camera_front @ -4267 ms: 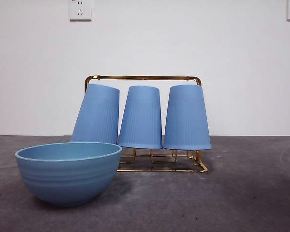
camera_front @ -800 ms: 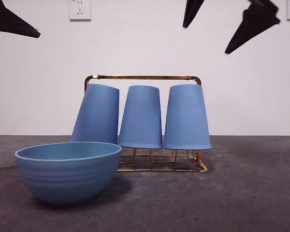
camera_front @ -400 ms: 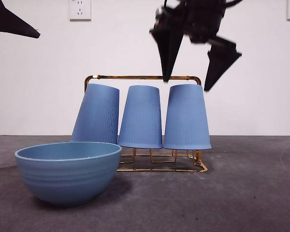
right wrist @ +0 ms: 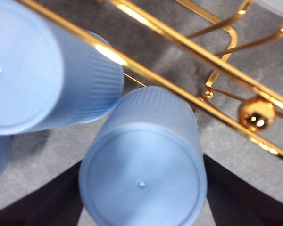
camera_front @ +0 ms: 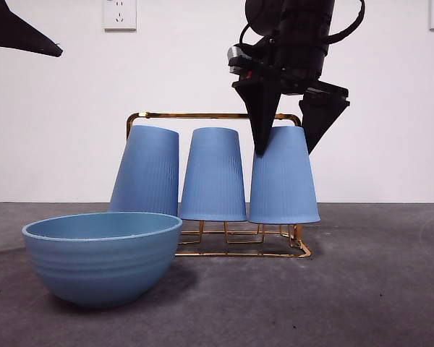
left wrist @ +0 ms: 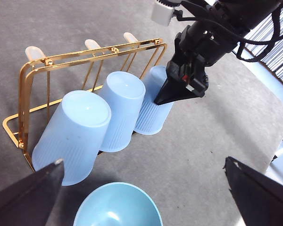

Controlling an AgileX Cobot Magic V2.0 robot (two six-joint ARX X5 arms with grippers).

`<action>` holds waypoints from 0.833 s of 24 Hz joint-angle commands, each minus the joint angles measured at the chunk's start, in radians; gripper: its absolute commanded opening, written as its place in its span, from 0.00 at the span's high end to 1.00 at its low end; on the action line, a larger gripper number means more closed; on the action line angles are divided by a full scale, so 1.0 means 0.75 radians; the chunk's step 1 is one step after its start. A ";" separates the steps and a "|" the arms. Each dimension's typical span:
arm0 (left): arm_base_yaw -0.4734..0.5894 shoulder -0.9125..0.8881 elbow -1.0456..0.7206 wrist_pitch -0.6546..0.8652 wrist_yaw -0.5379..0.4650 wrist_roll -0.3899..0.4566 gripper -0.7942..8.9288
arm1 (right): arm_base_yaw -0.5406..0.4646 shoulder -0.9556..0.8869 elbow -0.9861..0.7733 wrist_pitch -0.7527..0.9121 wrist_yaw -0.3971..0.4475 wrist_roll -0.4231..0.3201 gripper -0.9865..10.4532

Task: Right arm lift cup from the cupboard, then place it on the right of the bowl

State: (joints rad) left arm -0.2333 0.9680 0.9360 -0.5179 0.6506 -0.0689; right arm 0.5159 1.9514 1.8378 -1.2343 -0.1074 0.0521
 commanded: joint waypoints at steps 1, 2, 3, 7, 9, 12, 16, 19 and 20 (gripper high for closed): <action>-0.006 0.010 0.026 0.006 0.005 0.016 0.34 | 0.007 0.028 0.036 -0.002 0.000 -0.009 0.70; -0.006 0.010 0.026 0.000 0.004 0.016 0.34 | 0.007 0.028 0.036 -0.003 0.000 -0.007 0.70; -0.007 0.011 0.026 -0.003 0.003 0.016 0.34 | 0.007 0.021 0.037 -0.008 0.001 -0.005 0.70; -0.015 0.025 0.026 -0.007 0.000 0.017 0.34 | 0.007 -0.033 0.039 -0.011 0.003 -0.001 0.70; -0.024 0.044 0.026 -0.009 -0.001 0.017 0.34 | 0.007 -0.084 0.039 -0.007 0.000 -0.001 0.70; -0.042 0.085 0.026 -0.010 -0.001 0.017 0.34 | 0.007 -0.179 0.039 -0.006 -0.001 -0.002 0.70; -0.062 0.163 0.026 -0.013 -0.001 0.017 0.34 | 0.010 -0.299 0.038 0.000 -0.001 -0.002 0.70; -0.074 0.232 0.026 -0.012 -0.001 0.030 0.34 | 0.010 -0.388 0.024 -0.002 -0.001 -0.003 0.70; -0.076 0.255 0.026 -0.012 0.000 0.037 0.34 | 0.010 -0.422 0.010 -0.001 -0.001 -0.003 0.70</action>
State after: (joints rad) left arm -0.2859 1.1492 0.9360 -0.5312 0.6502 -0.0628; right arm 0.5159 1.6325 1.8328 -1.2400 -0.1081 0.0525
